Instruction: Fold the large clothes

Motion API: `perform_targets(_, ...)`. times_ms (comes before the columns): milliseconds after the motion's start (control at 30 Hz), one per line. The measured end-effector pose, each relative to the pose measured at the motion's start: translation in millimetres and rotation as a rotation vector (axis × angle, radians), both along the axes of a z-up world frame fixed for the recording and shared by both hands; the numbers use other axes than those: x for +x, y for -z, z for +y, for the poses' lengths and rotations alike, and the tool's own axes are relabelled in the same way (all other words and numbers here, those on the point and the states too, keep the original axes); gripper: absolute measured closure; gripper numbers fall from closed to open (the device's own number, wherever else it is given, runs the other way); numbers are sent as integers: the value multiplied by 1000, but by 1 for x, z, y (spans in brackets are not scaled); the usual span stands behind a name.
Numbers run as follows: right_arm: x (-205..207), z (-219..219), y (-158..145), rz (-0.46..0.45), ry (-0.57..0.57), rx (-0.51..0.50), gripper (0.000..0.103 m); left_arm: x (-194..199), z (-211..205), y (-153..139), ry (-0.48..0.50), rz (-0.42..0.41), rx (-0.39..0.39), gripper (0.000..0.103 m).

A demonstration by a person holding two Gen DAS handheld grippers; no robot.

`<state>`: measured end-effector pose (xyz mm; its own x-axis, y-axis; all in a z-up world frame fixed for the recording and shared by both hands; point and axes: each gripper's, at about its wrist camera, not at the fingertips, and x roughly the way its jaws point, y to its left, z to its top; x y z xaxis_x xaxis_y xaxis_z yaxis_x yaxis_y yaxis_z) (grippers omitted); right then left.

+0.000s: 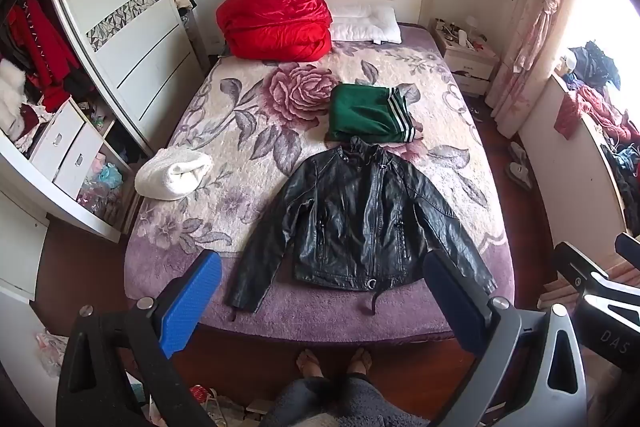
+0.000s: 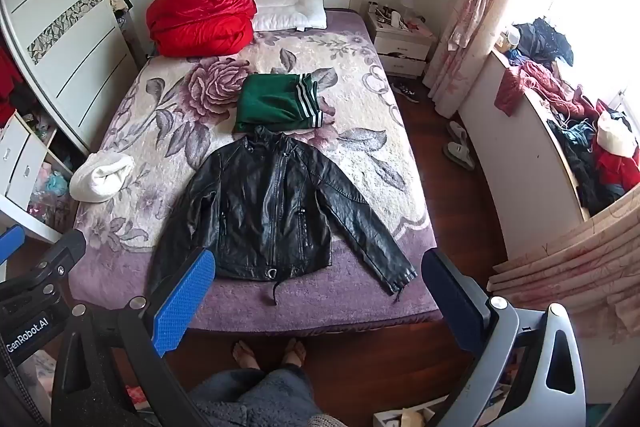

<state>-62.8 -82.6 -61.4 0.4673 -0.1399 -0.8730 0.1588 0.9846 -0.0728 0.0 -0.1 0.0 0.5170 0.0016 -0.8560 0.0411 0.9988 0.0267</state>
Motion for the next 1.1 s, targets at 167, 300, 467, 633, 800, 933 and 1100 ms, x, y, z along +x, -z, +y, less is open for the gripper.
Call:
perform_targets(167, 2, -2, 0, 4, 0, 2, 0, -1, 1, 0, -1, 0, -7, 0)
perform_targets(300, 4, -3, 1, 5, -1, 5, 0, 0, 0, 0, -1, 3, 2, 0)
perform_targets(467, 6, -3, 1, 6, -1, 5, 0, 0, 0, 0, 1, 3, 1, 0)
perform_targets(633, 7, -3, 1, 6, -1, 7, 0, 0, 0, 0, 1, 6, 0, 0)
perform_targets(800, 9, -1, 1, 6, -3, 8, 0, -1, 0, 0, 1, 5, 1, 0)
perform_targets(933, 10, 0, 1, 7, -4, 9, 0, 0, 0, 0, -1, 7, 1, 0)
perform_targets(1100, 12, 1, 1, 6, -5, 8, 0, 0, 1, 0, -5, 8, -1, 0)
